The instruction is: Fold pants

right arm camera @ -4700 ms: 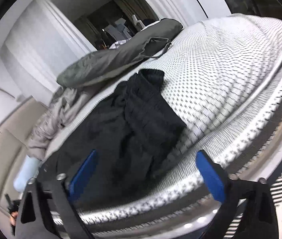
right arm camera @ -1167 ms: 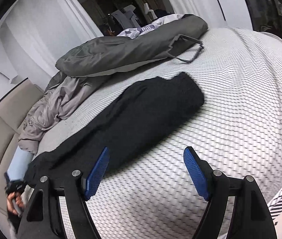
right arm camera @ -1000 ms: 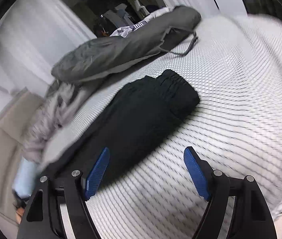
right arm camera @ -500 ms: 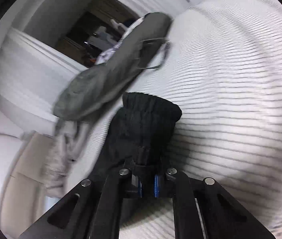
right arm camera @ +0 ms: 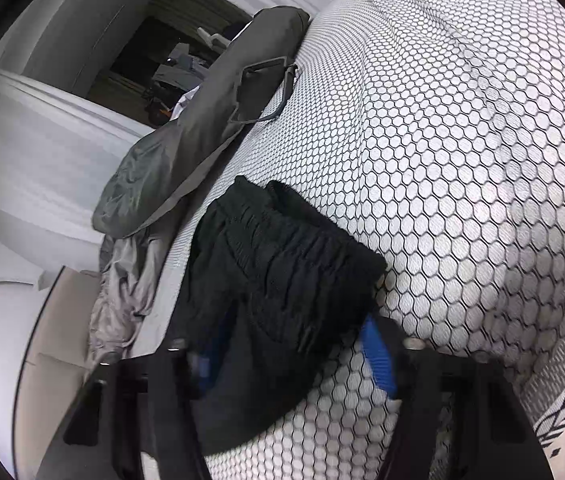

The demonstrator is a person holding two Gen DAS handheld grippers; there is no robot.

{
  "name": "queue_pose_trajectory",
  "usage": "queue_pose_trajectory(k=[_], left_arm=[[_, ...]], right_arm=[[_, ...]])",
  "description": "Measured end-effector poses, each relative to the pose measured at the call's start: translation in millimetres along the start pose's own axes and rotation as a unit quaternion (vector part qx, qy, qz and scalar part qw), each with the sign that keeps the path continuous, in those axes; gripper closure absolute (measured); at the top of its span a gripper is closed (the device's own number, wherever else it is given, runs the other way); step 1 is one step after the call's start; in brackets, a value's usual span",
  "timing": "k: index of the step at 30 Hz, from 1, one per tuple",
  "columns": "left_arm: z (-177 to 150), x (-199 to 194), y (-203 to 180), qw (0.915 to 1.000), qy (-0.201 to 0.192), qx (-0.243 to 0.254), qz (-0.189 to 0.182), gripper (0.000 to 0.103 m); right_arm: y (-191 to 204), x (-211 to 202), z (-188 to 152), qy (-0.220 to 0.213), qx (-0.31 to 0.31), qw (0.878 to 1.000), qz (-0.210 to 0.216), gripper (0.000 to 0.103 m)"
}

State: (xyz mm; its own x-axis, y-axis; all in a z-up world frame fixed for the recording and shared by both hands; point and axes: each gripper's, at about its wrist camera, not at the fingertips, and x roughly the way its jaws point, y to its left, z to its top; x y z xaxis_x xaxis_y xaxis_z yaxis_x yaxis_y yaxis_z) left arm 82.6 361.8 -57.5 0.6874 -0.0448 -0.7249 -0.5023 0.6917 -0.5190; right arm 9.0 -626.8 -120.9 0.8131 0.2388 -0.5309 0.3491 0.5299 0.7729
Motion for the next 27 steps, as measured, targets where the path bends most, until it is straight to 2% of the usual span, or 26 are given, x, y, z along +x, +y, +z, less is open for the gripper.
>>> queue_pose_trajectory(k=[1,2,3,5,6,7,8,9,10,11,12,13,14,15,16,17,18,20,22,23,25,26,27], left_arm=[[-3,-10,6,1.0000,-0.003,0.004,0.003,0.098],[-6,-20,13,1.0000,-0.005,0.004,0.007,0.098],[-9,-27,19,0.9999,-0.010,0.005,0.013,0.098],[-19,-47,27,0.9989,-0.019,0.024,0.037,0.098],[-23,-52,30,0.9982,-0.022,0.031,0.047,0.097],[-27,-60,38,0.9975,-0.014,0.043,0.055,0.096],[-31,-70,48,0.9970,-0.005,0.050,0.059,0.093],[-31,-75,48,0.9959,-0.003,0.059,0.068,0.090],[-31,-81,45,0.9942,-0.007,0.072,0.079,0.086],[-31,-88,40,0.9922,-0.016,0.086,0.089,0.082],[-32,-98,33,0.9889,-0.031,0.106,0.099,0.079],[-33,-111,23,0.9856,-0.046,0.127,0.102,0.072],[-34,-120,15,0.9838,-0.055,0.141,0.097,0.062],[-34,-127,5,0.9824,-0.064,0.152,0.088,0.057],[-35,-135,-10,0.9808,-0.072,0.167,0.072,0.046],[-35,-137,-22,0.9797,-0.073,0.176,0.062,0.037],[-35,-139,-33,0.9792,-0.072,0.183,0.050,0.033],[-37,-138,-59,0.9790,-0.060,0.195,0.012,0.021],[-39,-133,-83,0.9784,-0.048,0.201,-0.004,0.020],[-41,-129,-94,0.9779,-0.045,0.204,-0.009,0.019],[-47,-120,-114,0.9752,-0.036,0.217,-0.027,0.016],[-51,-115,-124,0.9734,-0.031,0.225,-0.031,0.015],[-57,-109,-134,0.9715,-0.025,0.234,-0.031,0.015]], right_arm=[[-3,2,-6,0.001,-0.004,1.000,0.007,0.075],[1,5,-9,0.007,-0.013,1.000,0.015,0.088],[8,6,-18,0.007,-0.029,0.999,0.014,0.093],[22,8,-27,0.007,-0.052,0.999,0.011,0.094],[21,-2,-31,0.004,-0.059,0.998,0.022,0.094],[19,-7,-34,0.002,-0.061,0.998,0.024,0.094],[19,-7,-37,0.005,-0.068,0.998,0.009,0.091],[18,-4,-38,0.016,-0.089,0.995,-0.030,0.076],[18,-3,-39,0.023,-0.098,0.994,-0.050,0.071],[19,-7,-38,0.024,-0.098,0.994,-0.050,0.067],[23,-16,-35,0.013,-0.106,0.993,-0.054,0.058],[30,-24,-35,-0.005,-0.124,0.990,-0.066,0.055],[40,-34,-33,-0.026,-0.149,0.986,-0.077,0.054],[56,-37,-28,-0.033,-0.179,0.980,-0.085,0.054],[68,-36,-23,-0.029,-0.198,0.976,-0.087,0.053],[82,-30,-17,-0.019,-0.219,0.971,-0.089,0.045],[99,-22,-12,-0.008,-0.246,0.965,-0.094,0.032],[129,-3,-5,0.009,-0.303,0.948,-0.101,0.025],[150,14,0,0.033,-0.346,0.930,-0.122,0.025],[165,20,1,0.030,-0.362,0.923,-0.128,0.025],[183,33,10,0.037,-0.380,0.917,-0.116,0.016],[194,50,14,0.050,-0.387,0.914,-0.111,0.011],[205,75,18,0.069,-0.390,0.911,-0.112,0.011]])
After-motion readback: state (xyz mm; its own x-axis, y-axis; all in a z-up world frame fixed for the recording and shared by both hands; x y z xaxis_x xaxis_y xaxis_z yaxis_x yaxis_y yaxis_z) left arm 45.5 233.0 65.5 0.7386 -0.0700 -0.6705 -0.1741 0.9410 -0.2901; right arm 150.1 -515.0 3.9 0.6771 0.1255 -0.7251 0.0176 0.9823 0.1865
